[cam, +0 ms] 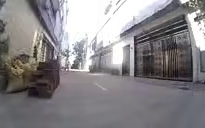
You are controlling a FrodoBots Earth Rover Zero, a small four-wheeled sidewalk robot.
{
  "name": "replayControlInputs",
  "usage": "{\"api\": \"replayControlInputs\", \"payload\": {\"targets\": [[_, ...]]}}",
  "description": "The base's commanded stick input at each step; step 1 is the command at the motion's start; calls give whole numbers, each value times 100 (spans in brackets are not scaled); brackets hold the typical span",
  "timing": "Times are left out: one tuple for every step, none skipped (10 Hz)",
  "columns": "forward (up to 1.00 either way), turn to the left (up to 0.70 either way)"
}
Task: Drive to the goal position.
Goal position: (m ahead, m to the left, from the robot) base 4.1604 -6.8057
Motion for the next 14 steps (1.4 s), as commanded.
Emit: {"api": "replayControlInputs", "payload": {"targets": [[70,27],[70,27],[70,27],[70,0],[70,0],[70,0],[70,0],[70,0],[70,0],[70,0],[70,0],[70,0],[76,0],[83,0]]}}
